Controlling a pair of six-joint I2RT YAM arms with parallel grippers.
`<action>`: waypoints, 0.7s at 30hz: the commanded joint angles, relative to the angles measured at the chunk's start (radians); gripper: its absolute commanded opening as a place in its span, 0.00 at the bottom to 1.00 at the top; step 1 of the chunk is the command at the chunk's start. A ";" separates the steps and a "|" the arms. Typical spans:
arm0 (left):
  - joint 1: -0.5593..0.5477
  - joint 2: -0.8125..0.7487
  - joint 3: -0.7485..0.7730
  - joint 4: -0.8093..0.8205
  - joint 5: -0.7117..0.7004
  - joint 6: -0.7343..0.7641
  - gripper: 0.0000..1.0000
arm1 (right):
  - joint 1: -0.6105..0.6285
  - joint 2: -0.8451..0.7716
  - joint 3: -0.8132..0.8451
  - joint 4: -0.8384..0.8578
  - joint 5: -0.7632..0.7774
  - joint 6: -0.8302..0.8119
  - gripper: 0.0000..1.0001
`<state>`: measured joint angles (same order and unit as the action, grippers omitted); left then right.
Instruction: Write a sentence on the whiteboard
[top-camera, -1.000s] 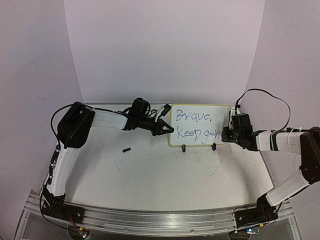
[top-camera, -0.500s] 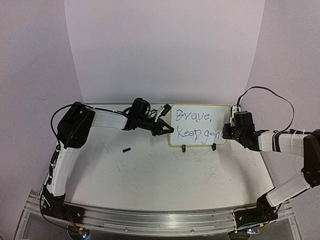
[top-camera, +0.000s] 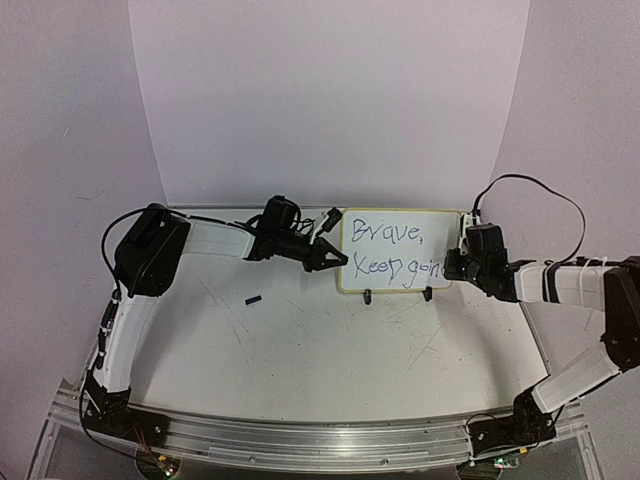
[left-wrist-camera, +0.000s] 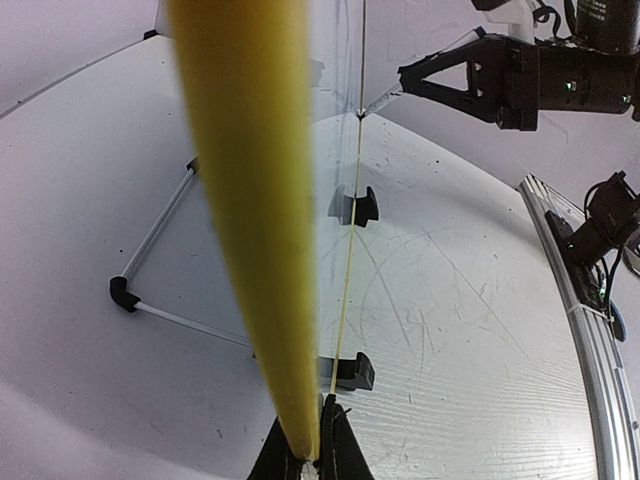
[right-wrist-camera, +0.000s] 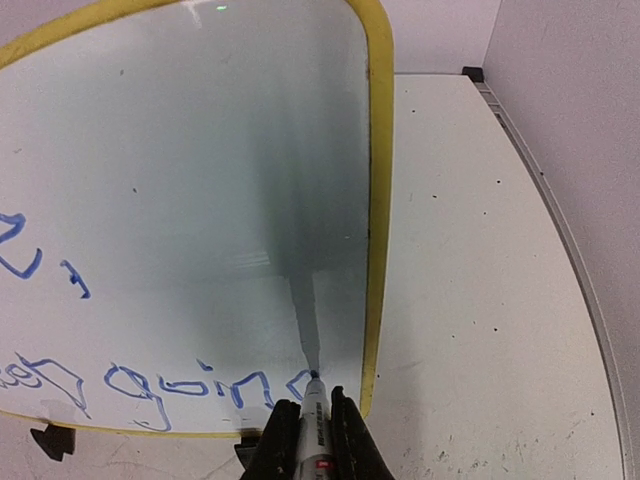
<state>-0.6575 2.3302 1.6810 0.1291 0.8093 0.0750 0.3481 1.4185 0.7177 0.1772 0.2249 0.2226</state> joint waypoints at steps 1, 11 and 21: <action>0.015 0.038 -0.013 -0.157 -0.173 0.072 0.00 | -0.003 0.030 0.024 -0.008 0.018 0.019 0.00; 0.014 0.040 -0.009 -0.157 -0.171 0.069 0.00 | -0.003 0.060 0.019 -0.011 -0.013 0.030 0.00; 0.013 0.045 -0.006 -0.157 -0.167 0.069 0.00 | -0.003 0.085 0.028 -0.014 -0.051 0.039 0.00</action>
<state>-0.6575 2.3302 1.6810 0.1295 0.8093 0.0746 0.3477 1.4742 0.7177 0.1284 0.2081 0.2447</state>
